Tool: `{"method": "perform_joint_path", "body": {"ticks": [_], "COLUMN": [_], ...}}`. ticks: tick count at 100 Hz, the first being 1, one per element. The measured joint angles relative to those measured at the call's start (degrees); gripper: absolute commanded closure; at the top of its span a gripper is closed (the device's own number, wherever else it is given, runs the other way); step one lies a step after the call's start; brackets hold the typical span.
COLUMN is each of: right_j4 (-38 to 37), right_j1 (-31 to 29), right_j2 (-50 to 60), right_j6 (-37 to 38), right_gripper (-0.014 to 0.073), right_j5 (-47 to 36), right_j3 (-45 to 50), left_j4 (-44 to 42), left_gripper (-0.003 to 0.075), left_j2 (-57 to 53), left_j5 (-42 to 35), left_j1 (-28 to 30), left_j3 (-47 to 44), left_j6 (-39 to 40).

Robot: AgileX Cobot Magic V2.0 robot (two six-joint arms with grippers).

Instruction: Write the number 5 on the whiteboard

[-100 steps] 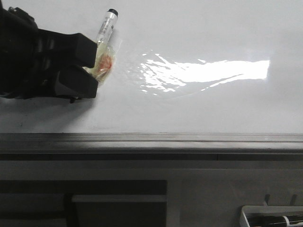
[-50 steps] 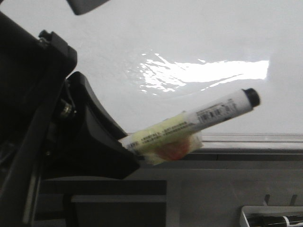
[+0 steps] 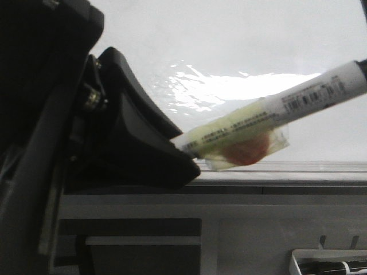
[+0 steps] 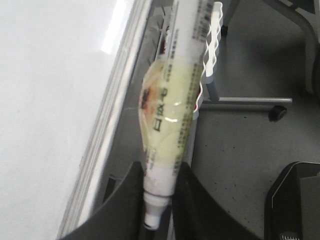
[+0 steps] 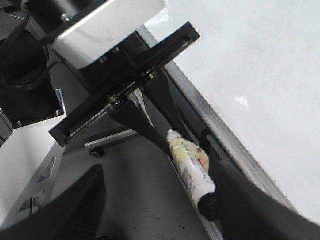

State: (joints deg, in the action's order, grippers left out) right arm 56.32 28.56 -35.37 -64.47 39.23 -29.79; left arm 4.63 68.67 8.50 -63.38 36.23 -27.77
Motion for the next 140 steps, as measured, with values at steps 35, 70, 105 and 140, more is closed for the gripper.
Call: {"method": "perform_joint_path", "body": {"ticks": [35, 70, 105, 140], "right_j4": [5.7, 7.7, 9.4, 10.7], "right_j1": [0.0, 0.0, 0.0, 0.0], "right_j2": [-6.8, -12.7, -12.8, -12.8], "right_j6": [-6.9, -12.2, -13.0, -13.2], "right_gripper": [0.0175, 0.0242, 0.0375, 0.0652], "right_j5": [-2.0, -2.0, -2.8, -3.9], "right_j3": [0.0, 0.0, 0.0, 0.0], "left_j4": [-1.5, -1.5, -1.5, -1.6], "left_gripper": [0.0741, 0.0741, 0.0741, 0.0741], "left_j2": [0.0, 0.0, 0.0, -0.1], "left_j5": [-1.9, -3.7, -3.7, -3.4], "left_j1": [0.0, 0.0, 0.0, 0.0], "left_j3": [0.0, 0.0, 0.0, 0.0], "left_j6": [0.0, 0.0, 0.0, 0.0]}}
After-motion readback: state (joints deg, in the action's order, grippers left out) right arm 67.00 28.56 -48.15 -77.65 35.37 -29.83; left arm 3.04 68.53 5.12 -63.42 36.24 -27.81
